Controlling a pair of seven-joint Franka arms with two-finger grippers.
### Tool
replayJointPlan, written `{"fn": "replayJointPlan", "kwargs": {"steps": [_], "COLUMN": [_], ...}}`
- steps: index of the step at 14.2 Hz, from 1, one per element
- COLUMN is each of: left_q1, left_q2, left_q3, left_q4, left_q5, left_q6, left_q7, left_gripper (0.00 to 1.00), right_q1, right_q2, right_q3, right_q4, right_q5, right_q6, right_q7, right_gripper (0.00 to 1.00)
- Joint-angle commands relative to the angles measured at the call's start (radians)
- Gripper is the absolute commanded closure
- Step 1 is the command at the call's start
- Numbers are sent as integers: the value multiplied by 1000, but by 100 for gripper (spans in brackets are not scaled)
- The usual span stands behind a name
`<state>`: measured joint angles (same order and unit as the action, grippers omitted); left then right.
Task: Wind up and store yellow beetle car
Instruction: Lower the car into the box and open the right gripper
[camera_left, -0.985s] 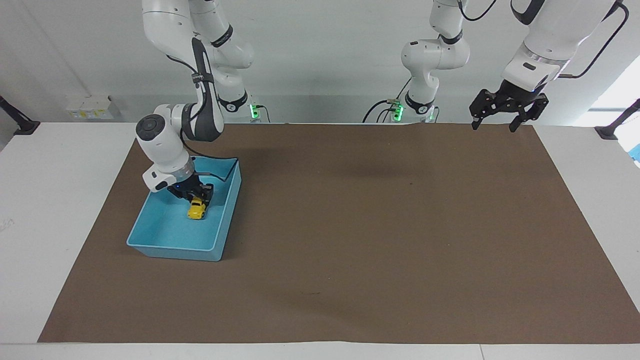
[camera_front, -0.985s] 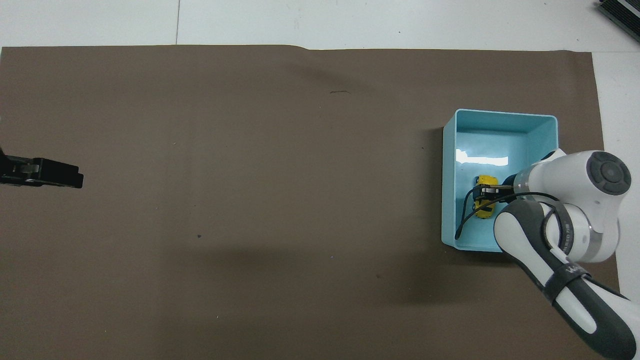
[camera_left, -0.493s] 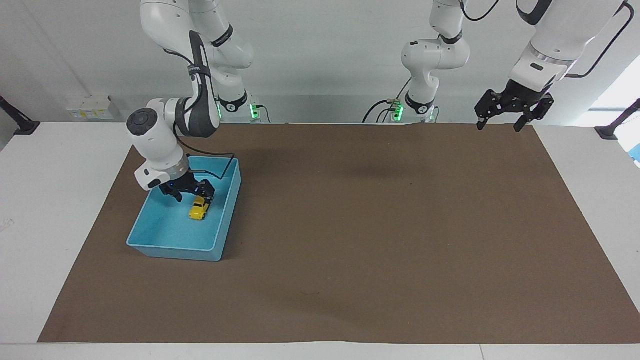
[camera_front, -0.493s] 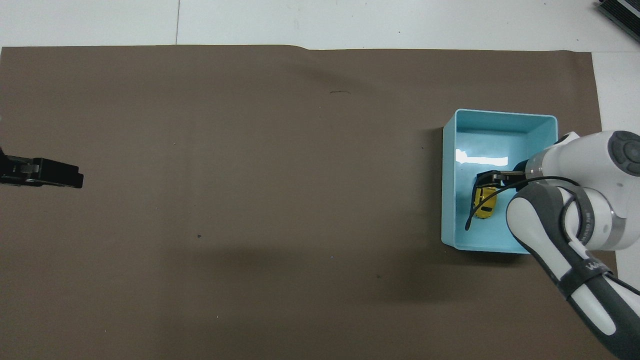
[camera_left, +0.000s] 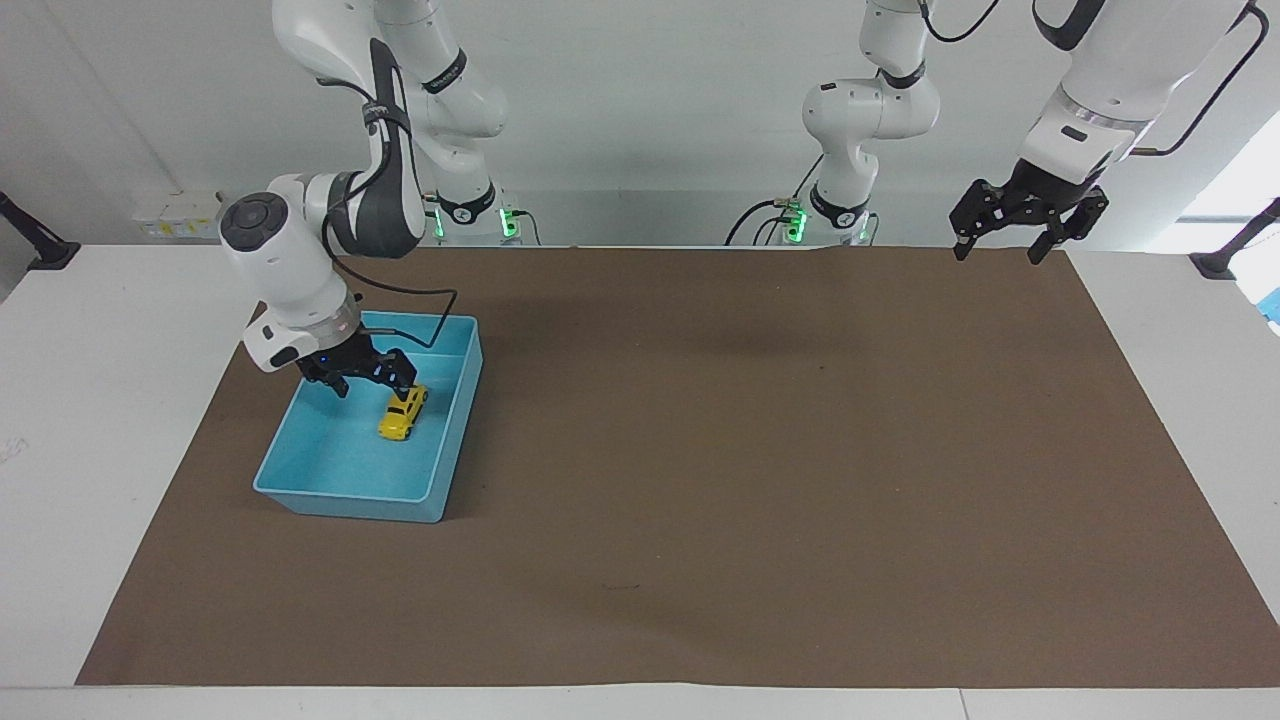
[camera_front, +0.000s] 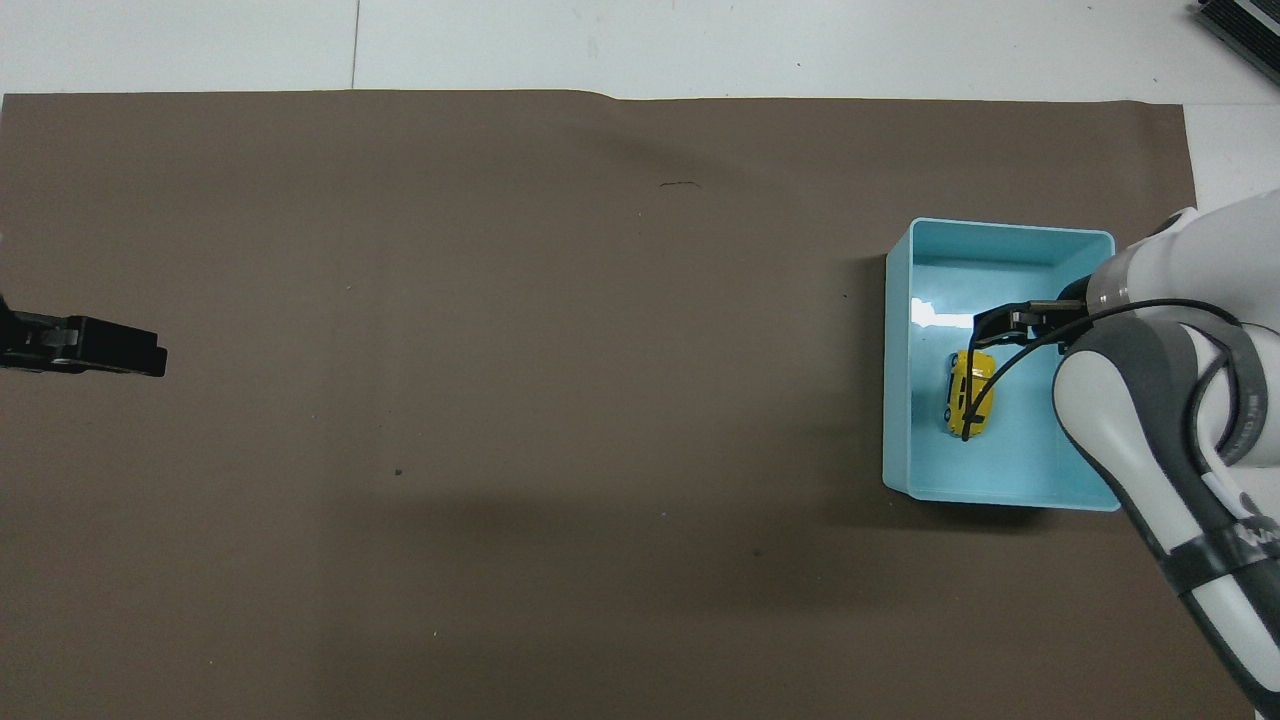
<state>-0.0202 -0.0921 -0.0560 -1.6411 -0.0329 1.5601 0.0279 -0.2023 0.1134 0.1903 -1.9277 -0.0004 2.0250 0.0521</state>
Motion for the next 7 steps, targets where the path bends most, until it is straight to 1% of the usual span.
{"fn": "replayJointPlan", "kwargs": {"steps": [1,2,7], "left_q1": [0,0,-1], "left_q2": [-8,-8,-8], "left_q3": [2,2,2], "left_q4": [0,0,0], "left_q5": [-8,-8,-8], "left_q6": [-12,-12,-12], "left_q7": [-3,-5,-3], "left_gripper": [0,0,0], "right_q1": [14,32,35], "right_q2": [-30,-43,-83], "right_q3": [9,9,9], "right_q4": [24,38,133], "right_q5": [5,3,11], "right_q6": [-57,-80,-225], "right_q7": [20,18,5], "right_gripper": [0,0,0]}}
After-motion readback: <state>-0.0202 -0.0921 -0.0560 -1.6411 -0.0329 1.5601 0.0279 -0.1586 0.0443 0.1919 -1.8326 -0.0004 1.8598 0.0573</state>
